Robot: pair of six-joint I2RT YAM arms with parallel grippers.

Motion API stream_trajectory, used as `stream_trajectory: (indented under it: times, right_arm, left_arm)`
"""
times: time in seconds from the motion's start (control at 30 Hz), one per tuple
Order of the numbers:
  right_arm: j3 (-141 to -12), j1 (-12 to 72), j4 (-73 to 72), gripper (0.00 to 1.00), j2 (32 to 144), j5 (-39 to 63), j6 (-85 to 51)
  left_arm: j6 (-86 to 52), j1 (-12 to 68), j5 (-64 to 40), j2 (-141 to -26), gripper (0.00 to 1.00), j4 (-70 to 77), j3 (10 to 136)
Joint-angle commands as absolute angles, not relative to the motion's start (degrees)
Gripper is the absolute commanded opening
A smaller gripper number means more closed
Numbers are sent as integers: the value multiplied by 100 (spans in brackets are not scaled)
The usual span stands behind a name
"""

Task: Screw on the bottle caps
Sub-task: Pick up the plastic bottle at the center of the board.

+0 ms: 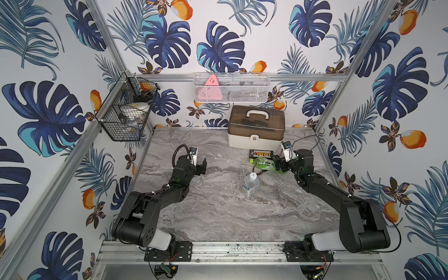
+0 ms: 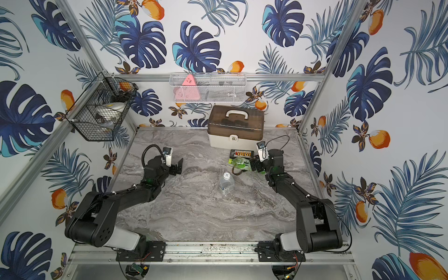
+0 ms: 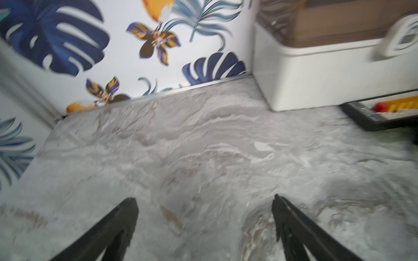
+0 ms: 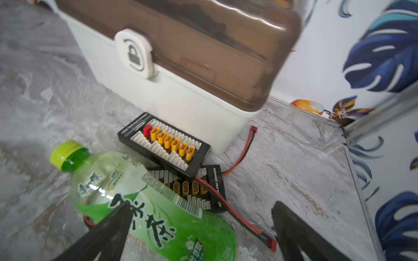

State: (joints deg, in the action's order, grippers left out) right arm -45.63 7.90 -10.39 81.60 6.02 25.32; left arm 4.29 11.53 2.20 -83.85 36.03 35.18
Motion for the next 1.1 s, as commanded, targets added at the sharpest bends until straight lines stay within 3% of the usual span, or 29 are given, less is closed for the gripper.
stream_trajectory:
  times: [0.0, 0.2, 0.6, 0.83, 0.97, 1.07]
  right_arm:
    - [-5082, 846, 984, 97, 8328, 1089, 4344]
    - [-5785, 1087, 1780, 94, 9082, 654, 5673]
    - [-6145, 1219, 1318, 78, 10096, 358, 6166]
    - [-5995, 1209, 863, 59, 10067, 552, 5975]
    - [-5729, 1156, 647, 39, 9792, 919, 5841]
    - [-5536, 1127, 447, 39, 9554, 1179, 5729]
  left_arm:
    - [-134, 1281, -293, -8310, 99, 2229, 4014]
    - [-1482, 1646, -1175, -8275, 99, 1556, 4641]
    - [-2751, 1997, -1910, -8579, 96, 1506, 5001]
    - [-3583, 2107, -2362, -9225, 94, 1775, 5454]
    - [-3967, 2170, -2668, -9703, 93, 2007, 5880]
    - [-4219, 2207, -2842, -10071, 92, 2030, 6253]
